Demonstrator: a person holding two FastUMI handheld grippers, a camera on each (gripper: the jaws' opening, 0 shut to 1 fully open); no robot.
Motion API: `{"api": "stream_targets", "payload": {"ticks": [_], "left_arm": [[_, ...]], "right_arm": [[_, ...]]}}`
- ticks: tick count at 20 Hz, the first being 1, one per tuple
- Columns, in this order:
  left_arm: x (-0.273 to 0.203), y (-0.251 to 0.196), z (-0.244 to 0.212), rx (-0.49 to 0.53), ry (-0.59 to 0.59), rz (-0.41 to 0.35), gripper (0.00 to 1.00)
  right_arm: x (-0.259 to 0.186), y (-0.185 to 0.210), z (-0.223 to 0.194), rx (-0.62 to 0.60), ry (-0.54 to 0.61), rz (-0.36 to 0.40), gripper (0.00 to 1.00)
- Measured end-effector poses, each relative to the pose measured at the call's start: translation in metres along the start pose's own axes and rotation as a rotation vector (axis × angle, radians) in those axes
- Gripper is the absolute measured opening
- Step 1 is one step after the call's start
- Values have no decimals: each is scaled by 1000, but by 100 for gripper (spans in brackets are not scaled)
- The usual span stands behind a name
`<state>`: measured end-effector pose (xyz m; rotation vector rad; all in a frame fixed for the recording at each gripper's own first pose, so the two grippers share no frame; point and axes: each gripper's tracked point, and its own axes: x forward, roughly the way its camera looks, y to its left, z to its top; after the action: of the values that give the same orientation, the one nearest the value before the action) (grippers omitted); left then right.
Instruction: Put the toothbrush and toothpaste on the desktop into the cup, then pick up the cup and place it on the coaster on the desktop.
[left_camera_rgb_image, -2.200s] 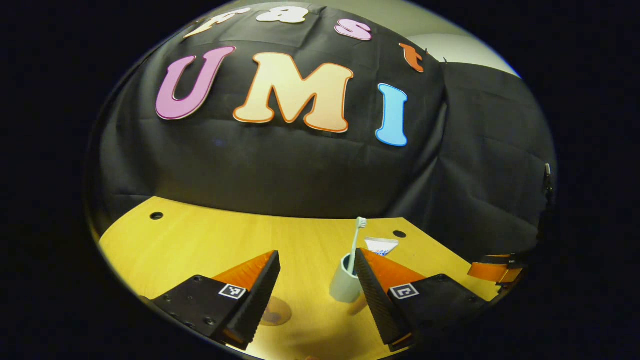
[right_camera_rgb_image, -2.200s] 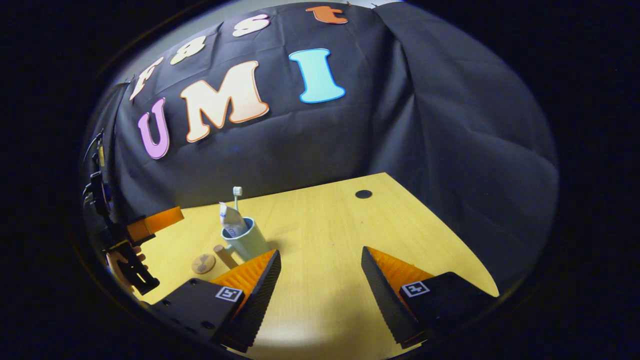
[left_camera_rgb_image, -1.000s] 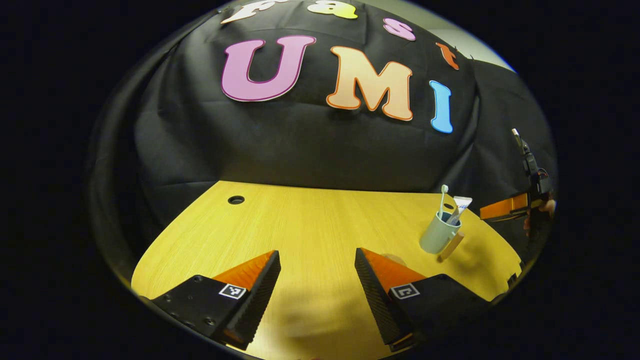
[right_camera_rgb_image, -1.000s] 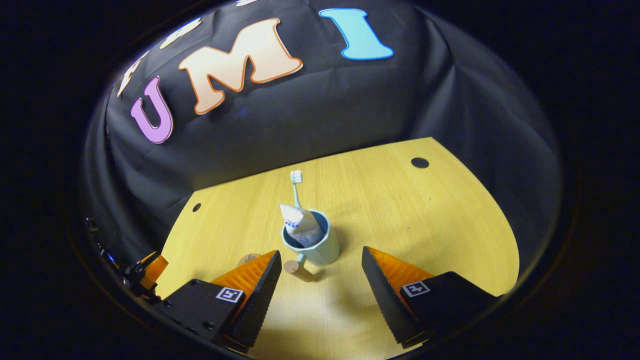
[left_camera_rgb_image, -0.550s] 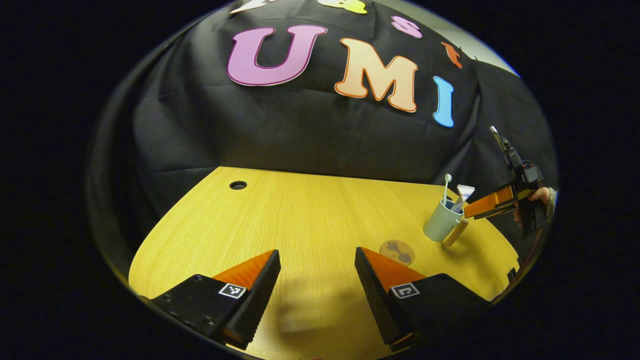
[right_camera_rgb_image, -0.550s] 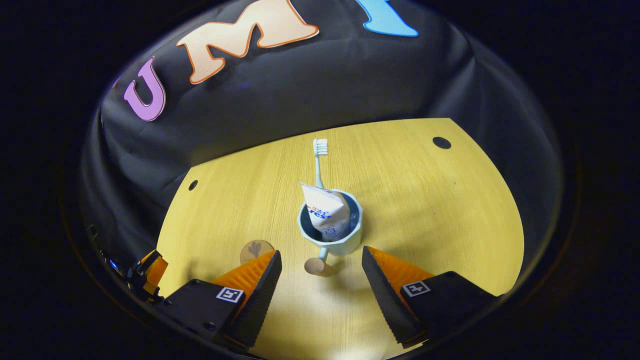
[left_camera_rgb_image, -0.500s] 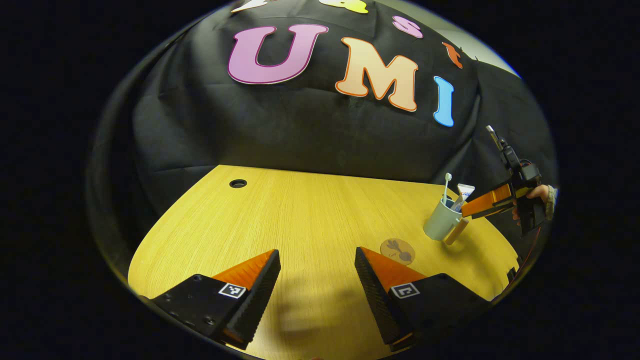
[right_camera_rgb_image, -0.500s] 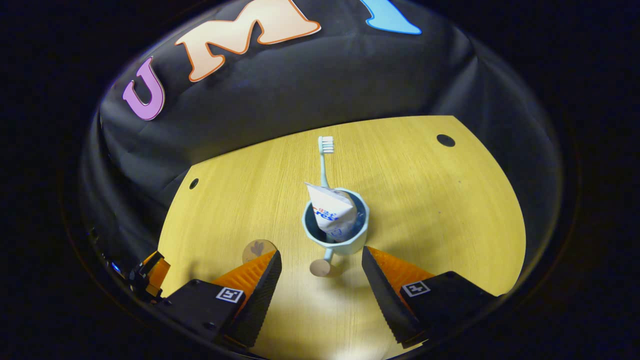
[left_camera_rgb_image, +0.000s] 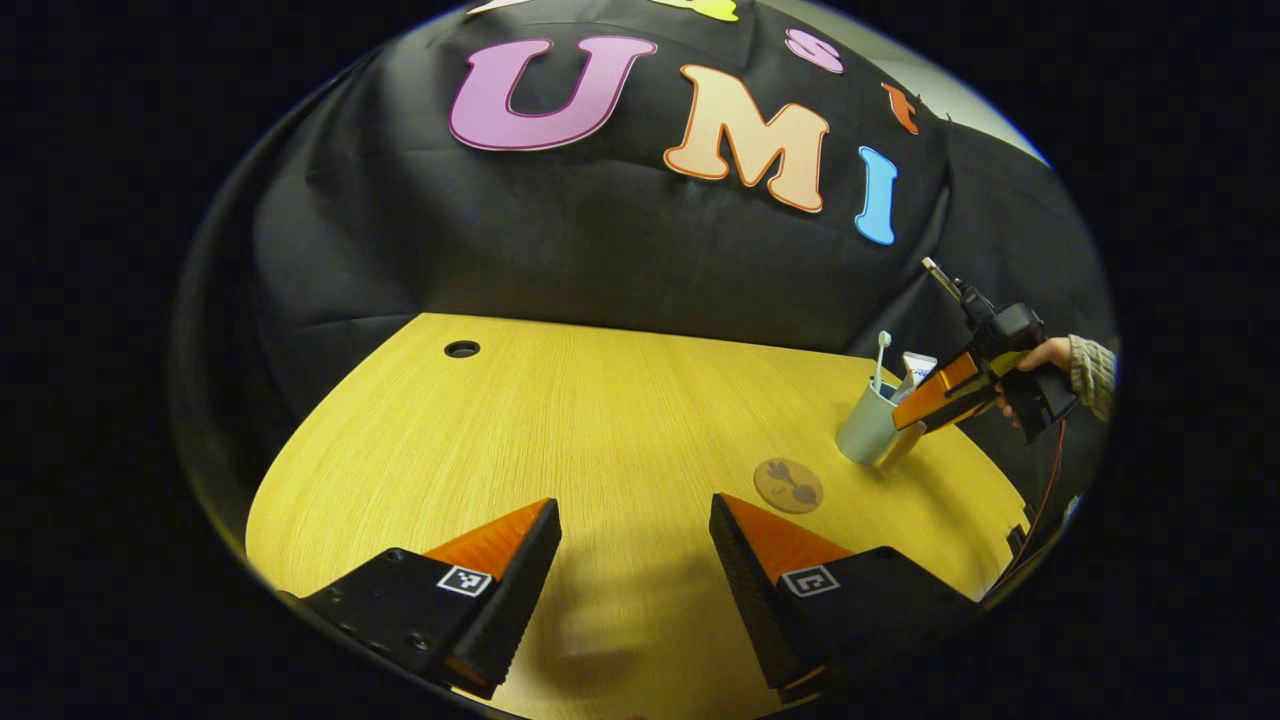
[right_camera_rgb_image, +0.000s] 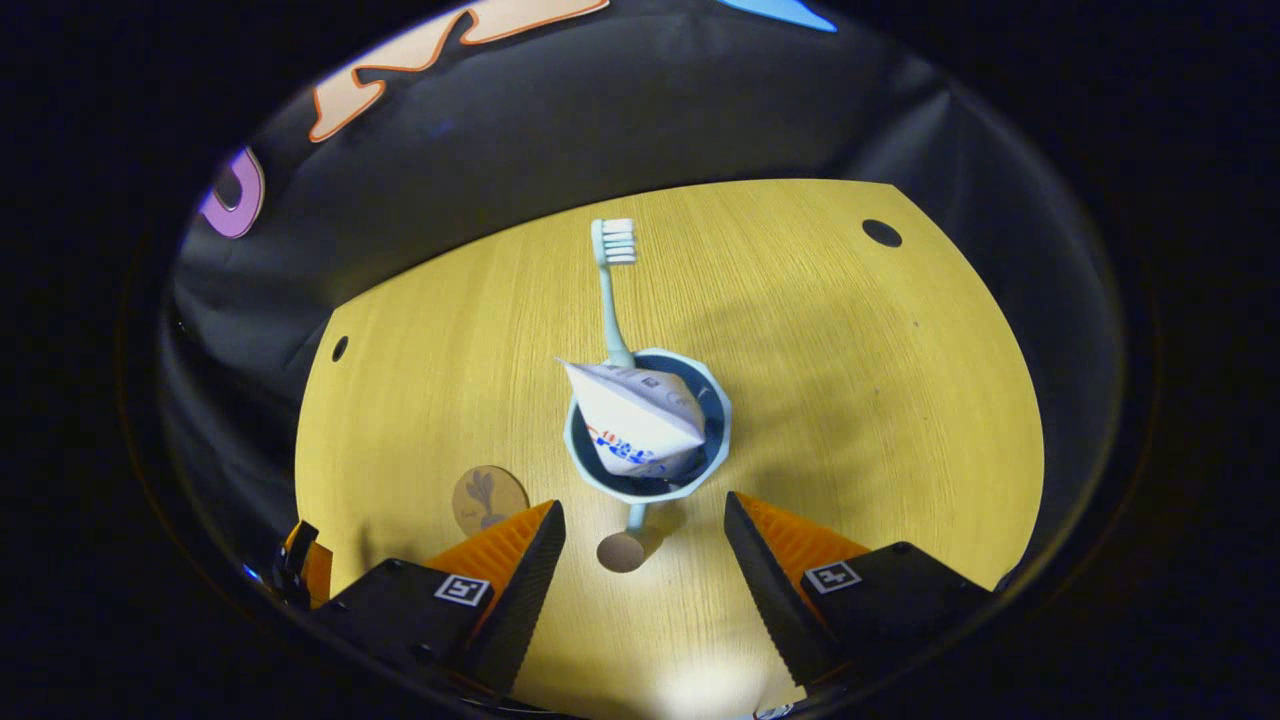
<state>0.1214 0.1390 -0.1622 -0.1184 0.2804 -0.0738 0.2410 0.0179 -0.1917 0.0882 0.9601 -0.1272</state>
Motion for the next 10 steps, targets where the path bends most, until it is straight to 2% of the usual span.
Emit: {"api": "stream_targets", "payload": {"ticks": [2,3,4,5,6,7,8,9,10], "left_arm": [[1,4,-6,-5,18,-2,89],[0,6,-7,-3,23,0,89],[1,8,-7,4,25,3,89],[1,11,-6,13,25,7,89],[0,14,-6,21,25,10,89],[1,15,-7,24,29,11,89],[0,14,-8,21,39,7,89],[-1,12,-10,14,48,3,89],[-1,10,-13,2,55,-1,89]], "right_arm": [[7,-3,0,13,28,-15,90],[12,-3,-3,15,44,-19,97],[16,-3,-6,12,65,-20,96],[20,-3,-9,9,81,-23,85],[24,-3,-11,6,92,-23,87],[27,-3,-13,5,105,-26,77],[29,-2,-14,9,116,-21,72],[31,-1,-13,17,119,-16,76],[33,-2,-12,23,123,-18,64]]}}
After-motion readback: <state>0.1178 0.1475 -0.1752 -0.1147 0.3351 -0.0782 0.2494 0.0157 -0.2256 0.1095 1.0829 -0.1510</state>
